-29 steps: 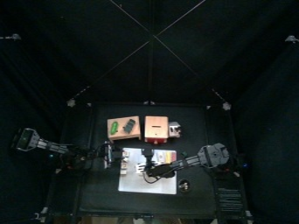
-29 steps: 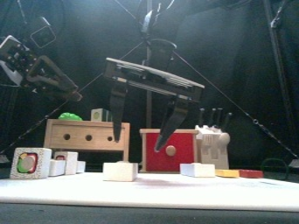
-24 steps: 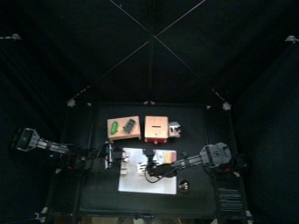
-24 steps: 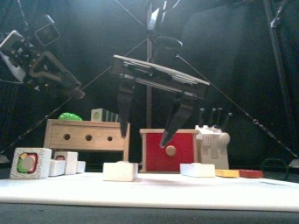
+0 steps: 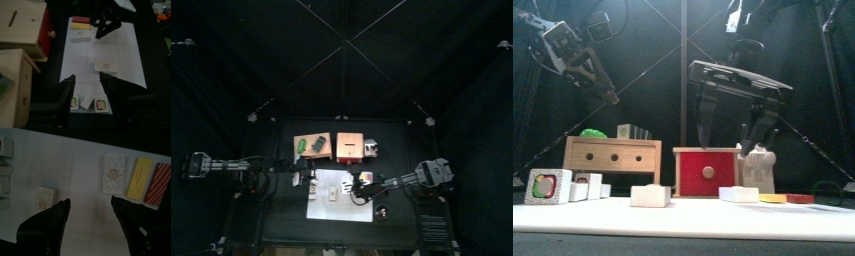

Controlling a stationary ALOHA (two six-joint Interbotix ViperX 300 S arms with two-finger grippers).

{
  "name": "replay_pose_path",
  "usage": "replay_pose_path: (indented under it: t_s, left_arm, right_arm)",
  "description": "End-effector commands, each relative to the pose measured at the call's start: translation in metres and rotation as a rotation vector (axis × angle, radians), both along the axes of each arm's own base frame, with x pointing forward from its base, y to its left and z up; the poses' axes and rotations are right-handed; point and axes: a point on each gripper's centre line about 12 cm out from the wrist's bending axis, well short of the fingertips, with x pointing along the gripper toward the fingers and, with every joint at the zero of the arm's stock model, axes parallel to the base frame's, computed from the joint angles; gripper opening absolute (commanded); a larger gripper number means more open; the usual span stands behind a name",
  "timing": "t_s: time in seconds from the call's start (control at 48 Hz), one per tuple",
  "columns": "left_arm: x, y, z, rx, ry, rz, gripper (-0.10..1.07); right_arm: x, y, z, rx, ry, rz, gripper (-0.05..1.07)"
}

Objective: Grab egg part of sushi

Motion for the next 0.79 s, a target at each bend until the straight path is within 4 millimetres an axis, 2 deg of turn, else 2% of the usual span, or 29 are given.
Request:
replay_pose_path:
  t_s: [0.0, 0.125, 0.188, 0.312, 0.417, 0.521, 0.646, 0.771]
  left_arm:
    - [0.006, 0.013, 0.020, 0.059, 0.002, 0.003, 0.83]
    - [0.010, 0.029, 0.043, 0.139, 0.003, 0.013, 0.83]
    - [0.014, 0.031, 0.057, 0.173, -0.012, 0.004, 0.83]
    - [0.021, 0.035, 0.072, 0.215, -0.026, -0.001, 0.83]
    - [0.030, 0.039, 0.065, 0.232, -0.008, 0.000, 0.83]
    - [0.037, 0.040, 0.044, 0.246, -0.024, 0.006, 0.83]
    - [0.036, 0.040, 0.031, 0.273, -0.106, 0.029, 0.83]
    - [0.028, 0.036, 0.030, 0.293, -0.203, 0.047, 0.83]
  right_arm:
    - [-0.009, -0.008, 0.019, 0.005, -0.046, -0.013, 0.97]
    - [-0.017, -0.015, 0.020, 0.000, -0.045, -0.023, 0.97]
    - [-0.021, -0.018, 0.020, -0.003, -0.043, -0.026, 0.97]
    - [-0.027, -0.022, 0.019, -0.002, -0.041, -0.034, 0.97]
    - [-0.031, -0.025, 0.021, -0.006, -0.044, -0.037, 0.97]
    - [-0.037, -0.026, 0.021, -0.014, -0.041, -0.035, 0.97]
    - [-0.043, -0.027, 0.022, -0.011, -0.039, -0.036, 0.97]
    - [-0.048, -0.028, 0.023, -0.013, -0.041, -0.034, 0.96]
